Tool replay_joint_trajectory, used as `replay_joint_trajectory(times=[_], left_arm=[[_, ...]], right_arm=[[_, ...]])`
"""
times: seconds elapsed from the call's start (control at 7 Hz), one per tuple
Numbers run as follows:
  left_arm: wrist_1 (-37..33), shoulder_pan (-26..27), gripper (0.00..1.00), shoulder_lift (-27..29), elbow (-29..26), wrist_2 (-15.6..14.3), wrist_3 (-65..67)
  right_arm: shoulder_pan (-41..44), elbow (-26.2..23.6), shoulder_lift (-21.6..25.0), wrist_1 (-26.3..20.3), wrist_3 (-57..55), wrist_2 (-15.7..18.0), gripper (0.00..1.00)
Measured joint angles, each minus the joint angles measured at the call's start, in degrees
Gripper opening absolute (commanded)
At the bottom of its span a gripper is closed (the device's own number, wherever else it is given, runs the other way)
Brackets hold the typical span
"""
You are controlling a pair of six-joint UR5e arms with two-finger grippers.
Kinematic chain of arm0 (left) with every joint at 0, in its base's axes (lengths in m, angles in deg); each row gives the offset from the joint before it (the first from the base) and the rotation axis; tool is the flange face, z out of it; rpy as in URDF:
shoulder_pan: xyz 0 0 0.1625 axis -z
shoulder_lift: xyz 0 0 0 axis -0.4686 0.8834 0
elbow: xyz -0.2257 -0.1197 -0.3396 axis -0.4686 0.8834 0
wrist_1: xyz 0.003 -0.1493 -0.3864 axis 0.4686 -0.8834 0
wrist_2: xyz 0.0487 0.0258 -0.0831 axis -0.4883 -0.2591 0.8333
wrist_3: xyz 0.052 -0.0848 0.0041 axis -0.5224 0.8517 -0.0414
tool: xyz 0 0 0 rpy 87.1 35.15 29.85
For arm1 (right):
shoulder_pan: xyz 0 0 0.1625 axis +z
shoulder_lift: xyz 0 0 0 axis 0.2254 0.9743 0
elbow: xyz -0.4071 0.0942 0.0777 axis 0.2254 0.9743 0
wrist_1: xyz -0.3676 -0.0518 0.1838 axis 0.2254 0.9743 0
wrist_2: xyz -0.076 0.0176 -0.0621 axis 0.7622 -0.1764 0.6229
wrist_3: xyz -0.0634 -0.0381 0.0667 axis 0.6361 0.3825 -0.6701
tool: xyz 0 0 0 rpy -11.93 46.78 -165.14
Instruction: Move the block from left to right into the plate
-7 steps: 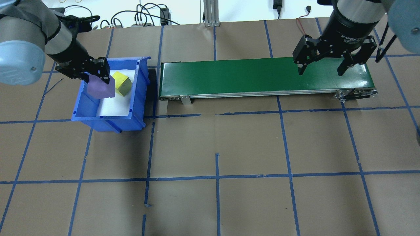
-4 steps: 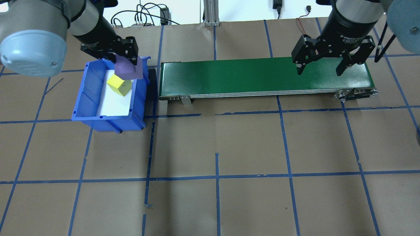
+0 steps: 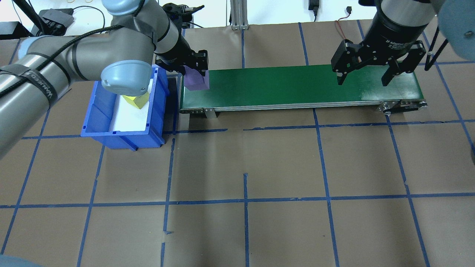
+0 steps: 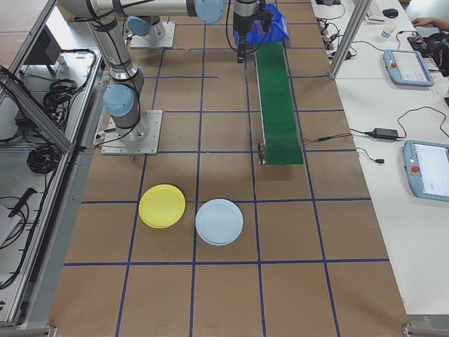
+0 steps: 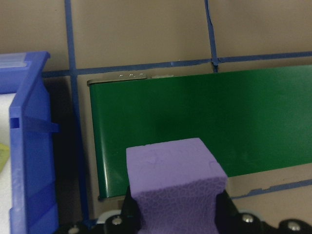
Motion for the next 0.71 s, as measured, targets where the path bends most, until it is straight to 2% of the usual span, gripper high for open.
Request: replay_joint_trajectory(times=[0.29,0.71], left_arm=[[1.71,0.25,1.00,2.69,0.66,0.06,0.29],[1.56,-0.28,1.00,-0.46,0.36,-0.87,-2.01]], right_arm=[[-0.03,-0.03,0.00,-0.02,0.14,0.14,1.00],[-3.06,-0.01,-0.04,2.98,1.06,-0.78,1.00]])
